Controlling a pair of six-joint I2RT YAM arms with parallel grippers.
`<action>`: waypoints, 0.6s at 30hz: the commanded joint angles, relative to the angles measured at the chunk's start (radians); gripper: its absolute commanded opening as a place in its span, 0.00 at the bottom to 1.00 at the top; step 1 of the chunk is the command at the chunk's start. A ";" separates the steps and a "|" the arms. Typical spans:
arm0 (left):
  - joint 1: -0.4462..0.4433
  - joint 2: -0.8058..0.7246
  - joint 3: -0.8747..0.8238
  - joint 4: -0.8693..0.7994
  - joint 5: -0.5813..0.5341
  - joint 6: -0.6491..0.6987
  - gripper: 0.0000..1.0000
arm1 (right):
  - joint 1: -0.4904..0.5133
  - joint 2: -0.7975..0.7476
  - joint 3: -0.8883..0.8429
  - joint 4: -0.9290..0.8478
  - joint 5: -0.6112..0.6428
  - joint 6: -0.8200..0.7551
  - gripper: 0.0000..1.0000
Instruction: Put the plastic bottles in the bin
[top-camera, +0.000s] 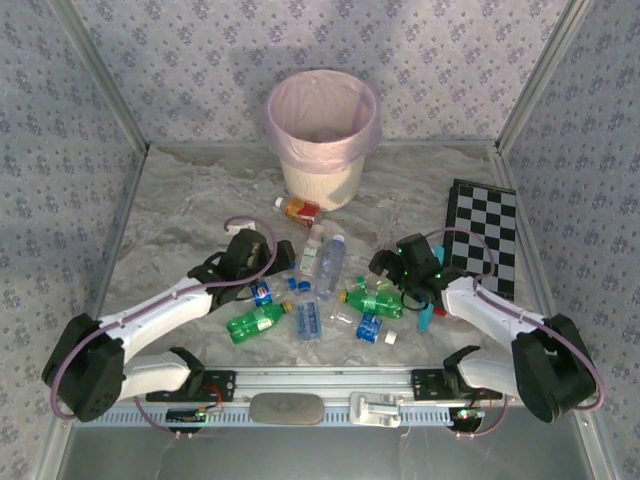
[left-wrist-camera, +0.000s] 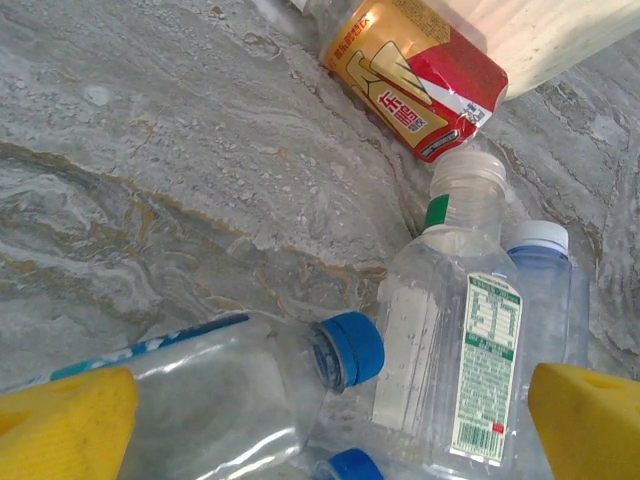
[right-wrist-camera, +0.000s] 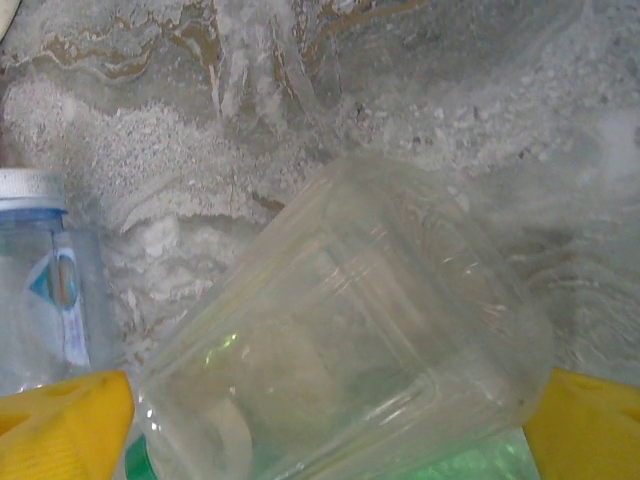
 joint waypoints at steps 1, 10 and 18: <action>-0.010 0.031 0.080 0.022 0.003 0.033 1.00 | -0.017 0.053 0.040 0.065 0.022 0.001 1.00; -0.010 -0.003 0.024 0.024 0.002 0.006 1.00 | -0.031 0.250 0.140 0.133 -0.007 -0.056 1.00; -0.010 -0.063 0.004 -0.012 -0.051 0.017 1.00 | -0.022 0.371 0.199 0.144 -0.008 -0.048 1.00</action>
